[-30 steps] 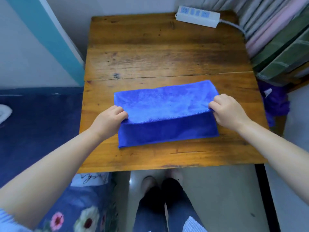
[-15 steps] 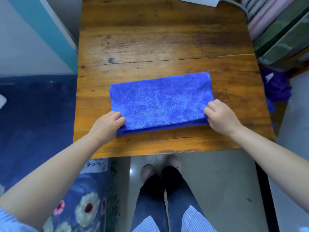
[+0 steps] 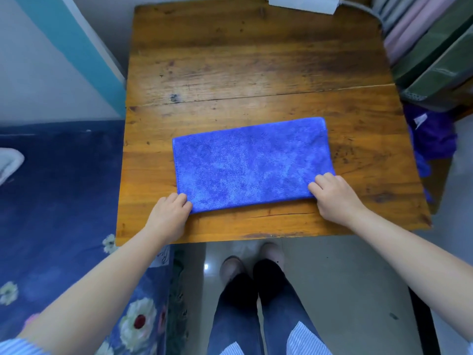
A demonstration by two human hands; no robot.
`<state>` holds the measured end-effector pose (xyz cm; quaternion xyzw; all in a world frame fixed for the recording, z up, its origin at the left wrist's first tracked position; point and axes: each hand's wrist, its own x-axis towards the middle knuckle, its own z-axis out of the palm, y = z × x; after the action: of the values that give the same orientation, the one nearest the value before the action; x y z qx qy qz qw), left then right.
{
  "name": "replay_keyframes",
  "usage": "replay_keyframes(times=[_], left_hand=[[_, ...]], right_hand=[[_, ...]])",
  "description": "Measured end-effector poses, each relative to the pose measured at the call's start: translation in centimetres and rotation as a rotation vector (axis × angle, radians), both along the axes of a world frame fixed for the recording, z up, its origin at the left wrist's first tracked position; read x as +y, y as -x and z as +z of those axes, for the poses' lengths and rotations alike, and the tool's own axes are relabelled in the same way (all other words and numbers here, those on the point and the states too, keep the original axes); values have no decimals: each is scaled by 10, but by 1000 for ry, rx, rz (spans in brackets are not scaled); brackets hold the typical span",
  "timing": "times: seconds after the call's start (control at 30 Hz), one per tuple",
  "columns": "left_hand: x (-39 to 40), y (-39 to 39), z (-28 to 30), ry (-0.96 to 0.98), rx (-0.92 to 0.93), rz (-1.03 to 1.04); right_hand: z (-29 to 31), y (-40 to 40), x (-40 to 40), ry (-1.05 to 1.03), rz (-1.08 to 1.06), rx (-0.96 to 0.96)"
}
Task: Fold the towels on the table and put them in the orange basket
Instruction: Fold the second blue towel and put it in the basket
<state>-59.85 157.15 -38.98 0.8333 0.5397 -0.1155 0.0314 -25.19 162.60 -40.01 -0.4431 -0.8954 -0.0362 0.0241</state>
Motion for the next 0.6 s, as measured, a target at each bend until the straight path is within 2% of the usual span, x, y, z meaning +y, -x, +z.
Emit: replay_keyframes(times=[0.1,0.17,0.3,0.33,0.43,0.6], left_hand=[[-3,-3,0,-44,-4,38],[1,-7,2,-104,-118,117],[18,-41,-1,-268,-369,397],[21,-52,-5,-241,-413,473],[23,-77,-23,34,-405,674],[12,-63,-49,143,-205,637]], right_hand=[[5,1,-5,-17,-113,-27],[11,8,-7,-49,-199,-4],[17,51,-8,-57,-237,137],[18,67,-8,-42,-254,147],[8,110,-10,97,-321,78],[-12,94,-6,197,-382,19]])
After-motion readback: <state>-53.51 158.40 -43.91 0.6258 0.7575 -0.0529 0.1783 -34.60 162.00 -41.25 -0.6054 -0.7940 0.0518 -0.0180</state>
